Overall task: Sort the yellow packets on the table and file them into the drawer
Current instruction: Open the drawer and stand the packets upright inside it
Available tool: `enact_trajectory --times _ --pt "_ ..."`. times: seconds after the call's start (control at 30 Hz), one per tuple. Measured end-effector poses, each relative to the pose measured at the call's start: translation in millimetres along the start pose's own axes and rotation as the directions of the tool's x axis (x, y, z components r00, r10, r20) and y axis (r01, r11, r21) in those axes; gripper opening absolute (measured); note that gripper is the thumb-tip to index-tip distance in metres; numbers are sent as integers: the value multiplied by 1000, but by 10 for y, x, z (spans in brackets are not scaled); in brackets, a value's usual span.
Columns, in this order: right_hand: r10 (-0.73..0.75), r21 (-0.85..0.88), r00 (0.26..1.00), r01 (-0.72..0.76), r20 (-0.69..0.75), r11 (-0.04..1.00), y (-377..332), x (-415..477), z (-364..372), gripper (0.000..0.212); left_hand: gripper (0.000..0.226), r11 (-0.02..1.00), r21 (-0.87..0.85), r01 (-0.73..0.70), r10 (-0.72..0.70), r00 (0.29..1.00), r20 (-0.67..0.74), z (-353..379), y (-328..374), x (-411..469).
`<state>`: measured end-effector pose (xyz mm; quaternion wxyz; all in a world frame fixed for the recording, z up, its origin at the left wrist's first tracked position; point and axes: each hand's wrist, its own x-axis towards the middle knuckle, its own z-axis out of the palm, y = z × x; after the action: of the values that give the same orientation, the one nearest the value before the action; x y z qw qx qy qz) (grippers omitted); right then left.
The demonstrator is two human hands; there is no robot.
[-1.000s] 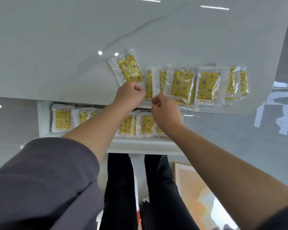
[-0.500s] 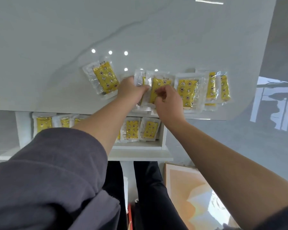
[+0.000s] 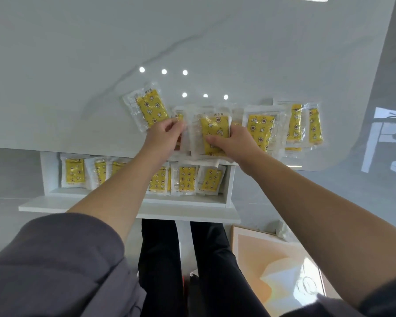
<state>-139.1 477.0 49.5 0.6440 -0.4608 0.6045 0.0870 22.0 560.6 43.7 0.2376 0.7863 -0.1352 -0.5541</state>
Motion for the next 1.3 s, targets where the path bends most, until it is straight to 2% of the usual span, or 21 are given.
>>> enact_trajectory --times 0.07,0.13,0.2,0.3,0.37,0.43,0.53,0.67,0.77,0.83,0.9,0.97,1.1,1.17,1.3 --pt "0 5 998 1 -58 1000 15 20 -57 13 21 981 186 51 8 952 -305 -22 -122 112" --pt "18 27 992 -14 -128 1000 32 40 -118 10 39 952 246 180 -23 847 -531 -84 -179 219" --pt "21 15 984 -18 -180 1000 57 67 -166 17 65 930 228 289 -103 799 -592 -139 -161 331" --pt "1 -5 980 -2 -199 1000 106 102 -228 8 85 904 241 353 -132 767 -628 -188 -69 518" --pt "0 -13 979 -2 -205 1000 132 118 -251 11 90 882 244 403 -171 757 -631 -232 -27 645" --pt "6 -23 976 -11 -217 1000 145 136 -245 23 86 892 203 403 -222 783 -581 -279 5 732" --pt "15 -20 973 -20 -232 1000 133 127 -229 29 62 971 21 237 -194 841 -505 -322 6 703" --pt "34 0 973 -35 -228 999 99 83 -229 32 22 993 -120 -4 -57 865 -498 -317 -65 390" --pt "48 -1 972 -49 -230 999 90 66 -240 39 13 984 -169 -53 -20 915 -404 -104 -110 122" --pt "48 -3 974 -50 -222 999 85 54 -241 49 16 995 -88 -44 12 943 -334 123 -171 61" --pt "39 -8 976 -42 -215 999 94 59 -249 56 19 996 82 -44 69 944 -323 331 -223 82" --pt "36 -7 976 -38 -213 999 104 58 -251 57 22 980 199 10 67 923 -378 473 -228 97" --pt "14 -8 976 -16 -219 1000 131 43 -234 68 24 949 309 59 93 886 -453 530 -193 86" --pt "-5 -9 975 3 -224 1000 155 44 -228 77 25 951 307 14 126 893 -432 480 -196 91" --pt "-25 4 973 27 -231 1000 181 28 -216 85 18 986 162 -49 105 927 -360 271 -238 -7"
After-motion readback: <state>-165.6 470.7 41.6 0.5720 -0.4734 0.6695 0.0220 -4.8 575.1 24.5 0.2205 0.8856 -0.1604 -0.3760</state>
